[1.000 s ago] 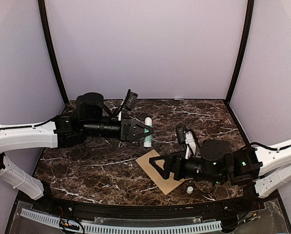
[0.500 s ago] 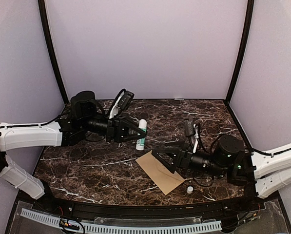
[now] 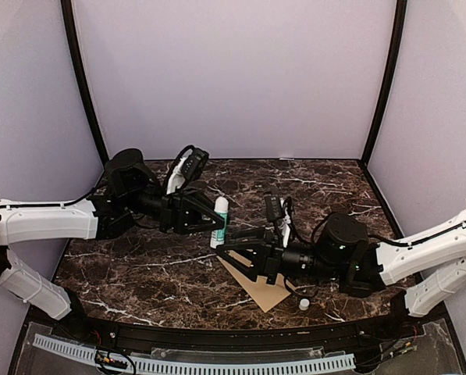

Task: Place the letter into the envelope and seal it
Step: Screw the solid glue.

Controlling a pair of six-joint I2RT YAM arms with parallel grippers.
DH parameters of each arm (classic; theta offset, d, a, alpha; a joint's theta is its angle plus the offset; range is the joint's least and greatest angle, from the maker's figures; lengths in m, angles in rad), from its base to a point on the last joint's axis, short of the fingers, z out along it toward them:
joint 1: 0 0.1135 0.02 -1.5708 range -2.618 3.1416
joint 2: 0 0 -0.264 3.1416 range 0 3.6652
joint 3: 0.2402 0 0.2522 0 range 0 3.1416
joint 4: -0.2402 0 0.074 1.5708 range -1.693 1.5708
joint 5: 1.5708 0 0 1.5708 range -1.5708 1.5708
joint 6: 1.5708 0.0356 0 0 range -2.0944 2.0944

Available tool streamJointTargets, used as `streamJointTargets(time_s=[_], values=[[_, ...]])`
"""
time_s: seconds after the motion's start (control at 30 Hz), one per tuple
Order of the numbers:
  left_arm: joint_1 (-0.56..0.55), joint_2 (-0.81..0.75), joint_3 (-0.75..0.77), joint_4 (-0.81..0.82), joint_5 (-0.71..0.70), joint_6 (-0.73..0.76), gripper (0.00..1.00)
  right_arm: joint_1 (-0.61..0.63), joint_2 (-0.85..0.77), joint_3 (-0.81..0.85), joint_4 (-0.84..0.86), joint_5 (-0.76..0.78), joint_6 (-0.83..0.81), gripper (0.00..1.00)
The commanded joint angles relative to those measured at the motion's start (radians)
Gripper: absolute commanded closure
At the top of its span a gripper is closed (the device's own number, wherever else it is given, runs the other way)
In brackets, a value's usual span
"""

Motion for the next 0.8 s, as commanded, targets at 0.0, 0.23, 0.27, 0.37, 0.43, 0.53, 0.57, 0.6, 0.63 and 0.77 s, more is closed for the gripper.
streamJointTargets(time_s=[0.0,0.23,0.27,0.37,0.43,0.53,0.57,0.6,0.63,0.77], values=[[0.002,-0.04,-0.016,0.059,0.036,-0.02,0.99,0.006,0.022,0.04,0.047,-0.02,-0.014,0.47],[0.002,-0.036,-0.023,0.091,0.039,-0.048,1.0,0.006,0.049,0.067,0.045,-0.04,-0.014,0.53],[0.002,-0.035,-0.023,0.089,0.039,-0.047,1.0,0.006,0.054,0.068,0.045,-0.04,-0.015,0.55],[0.002,-0.034,-0.021,0.086,0.039,-0.047,1.0,0.006,0.069,0.081,0.039,-0.043,-0.014,0.61],[0.003,-0.035,-0.021,0.086,0.04,-0.047,1.0,0.007,0.081,0.092,0.033,-0.049,-0.013,0.65],[0.003,-0.037,-0.021,0.084,0.04,-0.047,1.0,0.006,0.088,0.095,0.036,-0.047,-0.01,0.75],[0.002,-0.037,-0.021,0.084,0.039,-0.046,1.0,0.006,0.088,0.094,0.037,-0.042,-0.01,0.78],[0.002,-0.038,-0.021,0.084,0.039,-0.045,1.0,0.006,0.086,0.091,0.038,-0.035,-0.011,0.81],[0.002,-0.038,-0.021,0.084,0.038,-0.046,1.0,0.006,0.082,0.089,0.038,-0.029,-0.012,0.83],[0.002,-0.045,-0.021,0.065,0.02,-0.034,1.0,0.006,0.062,0.076,0.024,0.012,-0.01,0.91]])
